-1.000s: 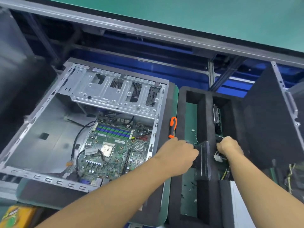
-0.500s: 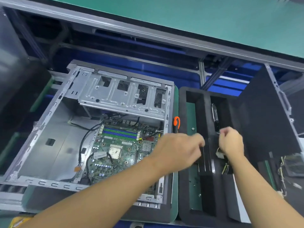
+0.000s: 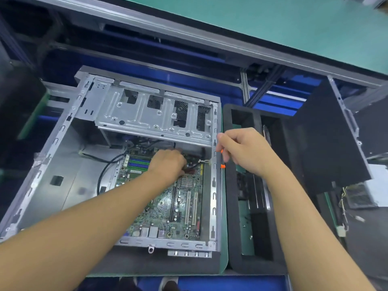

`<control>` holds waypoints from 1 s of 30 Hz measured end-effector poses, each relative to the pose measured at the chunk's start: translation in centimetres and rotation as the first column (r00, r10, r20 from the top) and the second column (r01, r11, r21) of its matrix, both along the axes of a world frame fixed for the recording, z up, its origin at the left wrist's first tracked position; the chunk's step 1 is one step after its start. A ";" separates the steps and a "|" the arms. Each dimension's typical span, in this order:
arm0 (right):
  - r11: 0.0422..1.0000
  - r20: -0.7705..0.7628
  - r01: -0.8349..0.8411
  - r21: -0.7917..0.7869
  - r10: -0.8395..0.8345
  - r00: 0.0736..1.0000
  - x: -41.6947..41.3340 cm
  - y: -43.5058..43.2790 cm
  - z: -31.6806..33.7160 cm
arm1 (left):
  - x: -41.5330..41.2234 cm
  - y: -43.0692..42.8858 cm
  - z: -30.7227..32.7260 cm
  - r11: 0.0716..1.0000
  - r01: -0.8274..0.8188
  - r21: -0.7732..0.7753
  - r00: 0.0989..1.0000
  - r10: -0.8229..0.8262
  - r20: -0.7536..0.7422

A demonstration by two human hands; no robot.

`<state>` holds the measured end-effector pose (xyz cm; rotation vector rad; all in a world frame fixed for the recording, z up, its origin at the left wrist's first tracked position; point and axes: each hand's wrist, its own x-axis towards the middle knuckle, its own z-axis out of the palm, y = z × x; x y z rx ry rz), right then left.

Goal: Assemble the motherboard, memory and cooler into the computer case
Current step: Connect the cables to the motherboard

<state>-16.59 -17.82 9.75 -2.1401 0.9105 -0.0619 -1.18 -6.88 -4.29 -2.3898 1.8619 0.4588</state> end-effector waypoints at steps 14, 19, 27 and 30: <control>0.957 0.195 0.284 0.064 -0.291 0.937 1.0 2.7 -1.3 | 0.9 -2.2 -0.2 0.862 -0.435 0.260 0.308 0.413 -0.857; 0.949 0.192 0.313 0.027 -0.312 0.930 -0.1 4.1 -2.7 | 2.3 -2.6 -1.2 0.899 -0.286 0.332 0.446 0.431 -0.784; 0.926 0.173 0.369 0.076 -0.376 0.910 -0.9 5.7 -4.0 | 3.2 -3.0 -2.2 0.914 -0.247 0.320 0.568 0.405 -0.717; 0.936 0.157 0.347 0.055 -0.351 0.923 -1.6 6.0 -4.3 | 3.5 -3.6 -2.5 0.921 -0.213 0.327 0.602 0.387 -0.699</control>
